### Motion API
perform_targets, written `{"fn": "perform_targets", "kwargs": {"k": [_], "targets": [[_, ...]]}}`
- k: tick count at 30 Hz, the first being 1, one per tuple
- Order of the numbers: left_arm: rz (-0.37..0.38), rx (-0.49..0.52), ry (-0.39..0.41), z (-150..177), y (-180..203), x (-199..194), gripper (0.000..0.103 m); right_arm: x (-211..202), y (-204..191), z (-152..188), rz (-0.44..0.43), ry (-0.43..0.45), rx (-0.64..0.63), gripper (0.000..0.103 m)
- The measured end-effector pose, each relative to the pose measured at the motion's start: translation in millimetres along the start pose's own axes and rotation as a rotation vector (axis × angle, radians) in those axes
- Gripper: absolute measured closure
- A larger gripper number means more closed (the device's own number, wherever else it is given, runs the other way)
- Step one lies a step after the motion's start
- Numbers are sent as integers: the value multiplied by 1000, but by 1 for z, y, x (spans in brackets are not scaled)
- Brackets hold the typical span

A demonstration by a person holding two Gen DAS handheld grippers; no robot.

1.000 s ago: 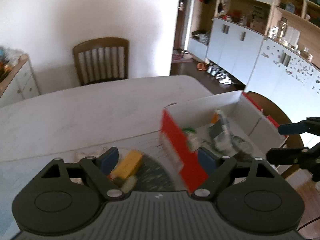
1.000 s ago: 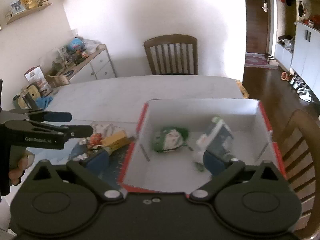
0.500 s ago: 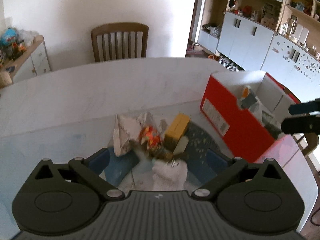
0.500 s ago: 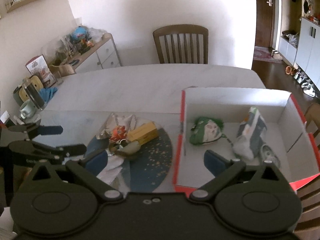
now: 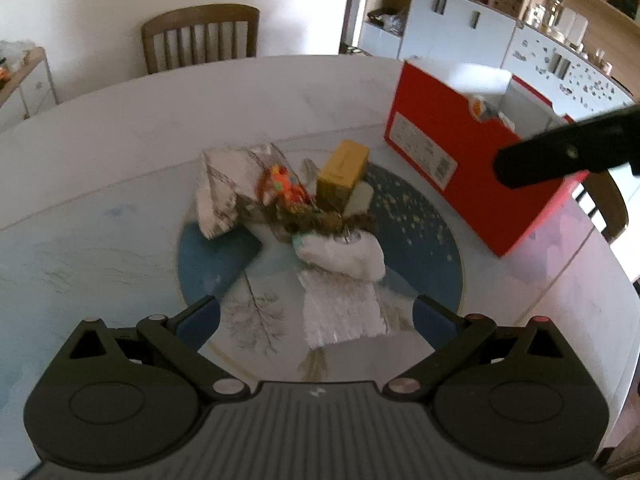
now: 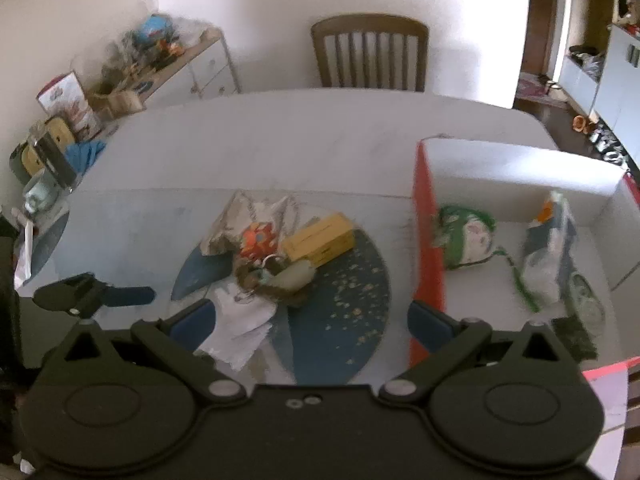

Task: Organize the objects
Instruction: 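Grasp the white glove with the right gripper while the left grasps the clear plastic bag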

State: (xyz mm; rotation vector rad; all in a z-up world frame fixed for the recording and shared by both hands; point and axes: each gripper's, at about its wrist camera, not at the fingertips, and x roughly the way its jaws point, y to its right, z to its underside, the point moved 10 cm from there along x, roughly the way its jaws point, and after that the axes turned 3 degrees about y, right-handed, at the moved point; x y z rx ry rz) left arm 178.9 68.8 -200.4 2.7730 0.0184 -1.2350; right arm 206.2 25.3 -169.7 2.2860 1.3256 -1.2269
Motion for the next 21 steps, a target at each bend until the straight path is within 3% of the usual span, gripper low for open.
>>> {"fn": "perform_targets", "kwargs": {"k": [14,21], "targets": [[28,49,-2,19,22,30,0,60,-24,16,-15,-127,-29,4],[0,61,10,24,30,36,0,79,-34,19,-31,-177,-42,8]]}}
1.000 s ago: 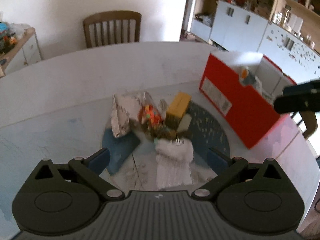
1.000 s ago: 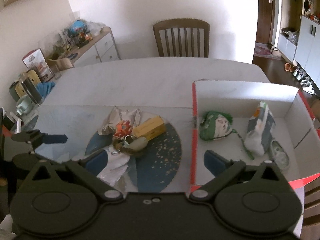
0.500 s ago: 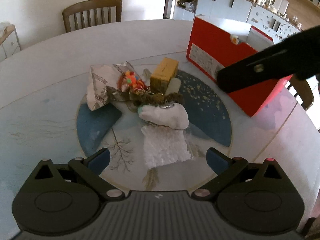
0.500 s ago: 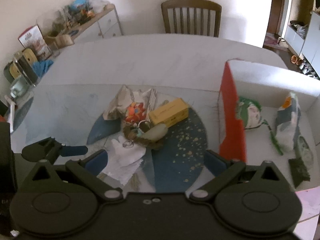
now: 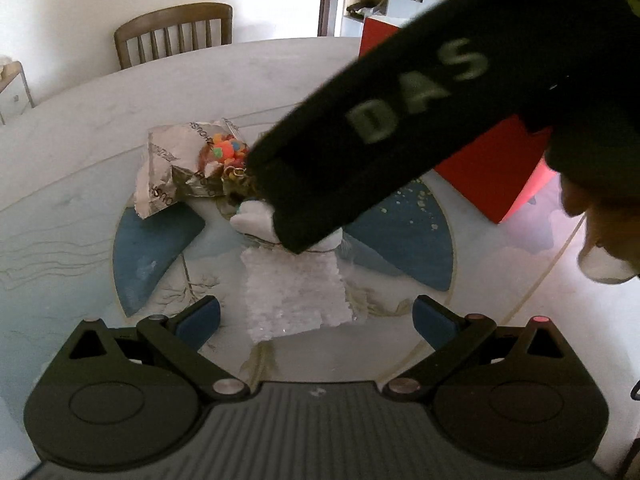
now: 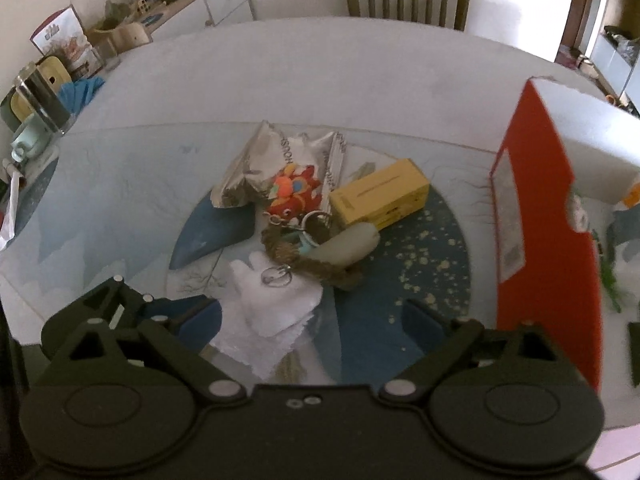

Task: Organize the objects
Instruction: 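Grasp the white glove with the right gripper while the left grasps the clear plastic bag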

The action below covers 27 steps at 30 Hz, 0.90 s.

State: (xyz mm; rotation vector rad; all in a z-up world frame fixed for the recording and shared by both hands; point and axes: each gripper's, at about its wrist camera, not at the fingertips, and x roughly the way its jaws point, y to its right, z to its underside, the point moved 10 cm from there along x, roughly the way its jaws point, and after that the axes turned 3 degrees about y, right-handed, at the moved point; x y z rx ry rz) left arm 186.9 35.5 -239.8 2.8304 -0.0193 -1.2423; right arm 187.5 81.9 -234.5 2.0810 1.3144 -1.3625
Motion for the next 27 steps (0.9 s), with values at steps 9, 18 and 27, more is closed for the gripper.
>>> {"fn": "perform_targets", "kwargs": {"k": [9,18,27], "targets": [[-1,-2,7,0,0,-1,4,17,-8,-5,-14,-30,-7,17],[-35,60,-1,-3,1,-3,31,24,-17,-6,-30,-41,-39,30],[-42,53,1,-4,-7,-8,57,18,-16,-3,-49,-41,-30,51]]}}
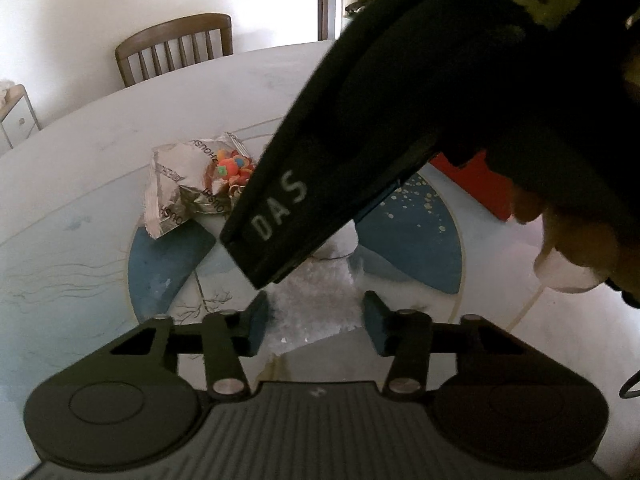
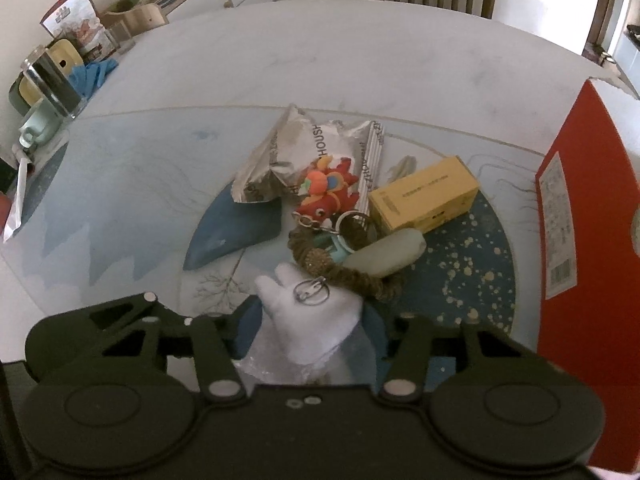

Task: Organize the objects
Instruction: 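Grasp the white glove with the right gripper while the left grasps the clear plastic bag, then carry the white glove and clear plastic bag over the shoebox with both grippers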

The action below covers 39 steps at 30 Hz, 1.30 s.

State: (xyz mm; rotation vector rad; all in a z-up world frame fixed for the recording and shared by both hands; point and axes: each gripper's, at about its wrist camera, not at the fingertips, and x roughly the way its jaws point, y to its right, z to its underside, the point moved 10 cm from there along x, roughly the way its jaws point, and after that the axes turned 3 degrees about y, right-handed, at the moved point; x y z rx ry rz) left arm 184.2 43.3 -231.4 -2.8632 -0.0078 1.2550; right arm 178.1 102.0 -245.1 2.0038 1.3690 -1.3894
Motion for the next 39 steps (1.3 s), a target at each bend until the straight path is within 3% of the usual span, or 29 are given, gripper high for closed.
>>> {"fn": "perform_targets", "kwargs": {"k": [10,21,29,39], "targets": [[-8,-30,-17,0,-7,-8,67,-29,4,5,-44,30,44,51],[-17,-67,-16,-6,9,-51,68,-75,18,20,-61,85,99,51],[-25,-103,3,-29,11,-69,68,-110,33,22,-45,151,95,51],[-22,-88,66,-72,42,-88,68,-150,77,22,-23,227,111,51]]}}
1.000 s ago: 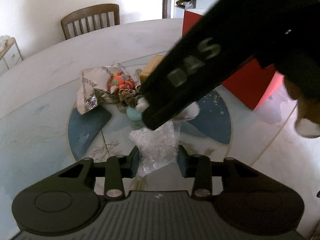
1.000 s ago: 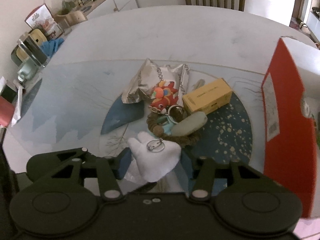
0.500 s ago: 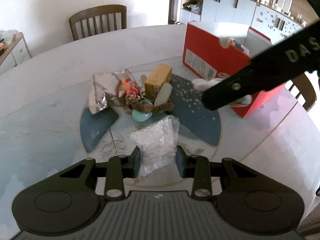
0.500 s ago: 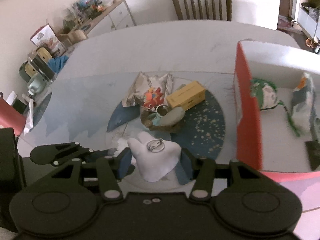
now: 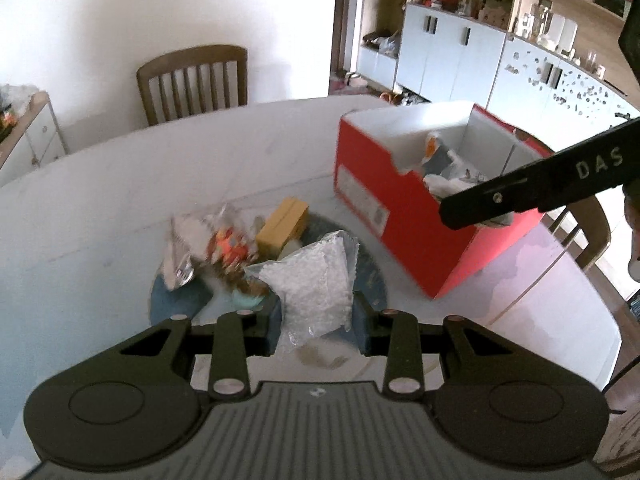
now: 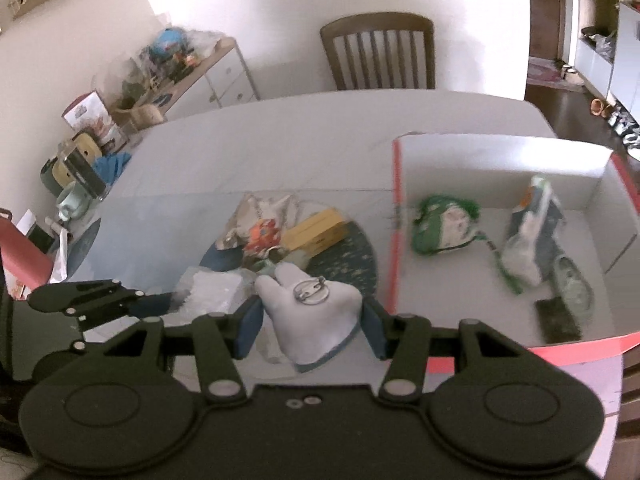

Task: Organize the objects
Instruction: 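Carry the white glove and clear plastic bag over the shoebox with both grippers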

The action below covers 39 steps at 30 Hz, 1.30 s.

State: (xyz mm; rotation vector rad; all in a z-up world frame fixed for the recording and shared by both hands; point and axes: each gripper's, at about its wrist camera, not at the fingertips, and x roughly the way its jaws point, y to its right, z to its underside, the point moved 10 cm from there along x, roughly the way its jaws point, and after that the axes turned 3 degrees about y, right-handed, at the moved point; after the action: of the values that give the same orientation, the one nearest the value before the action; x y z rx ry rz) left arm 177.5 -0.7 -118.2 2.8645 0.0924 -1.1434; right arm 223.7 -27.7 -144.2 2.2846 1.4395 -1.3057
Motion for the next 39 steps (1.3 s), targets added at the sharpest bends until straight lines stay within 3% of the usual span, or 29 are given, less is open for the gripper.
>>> {"fn": "perform_targets", "kwargs": {"k": [22,39], "targets": [[-14,31,20,-81,119,48,68,-45,144,-11,0,60,48,51],[-30,60,-114,-103,157,126,68,-30,226,-14,97,8,43,51]]}}
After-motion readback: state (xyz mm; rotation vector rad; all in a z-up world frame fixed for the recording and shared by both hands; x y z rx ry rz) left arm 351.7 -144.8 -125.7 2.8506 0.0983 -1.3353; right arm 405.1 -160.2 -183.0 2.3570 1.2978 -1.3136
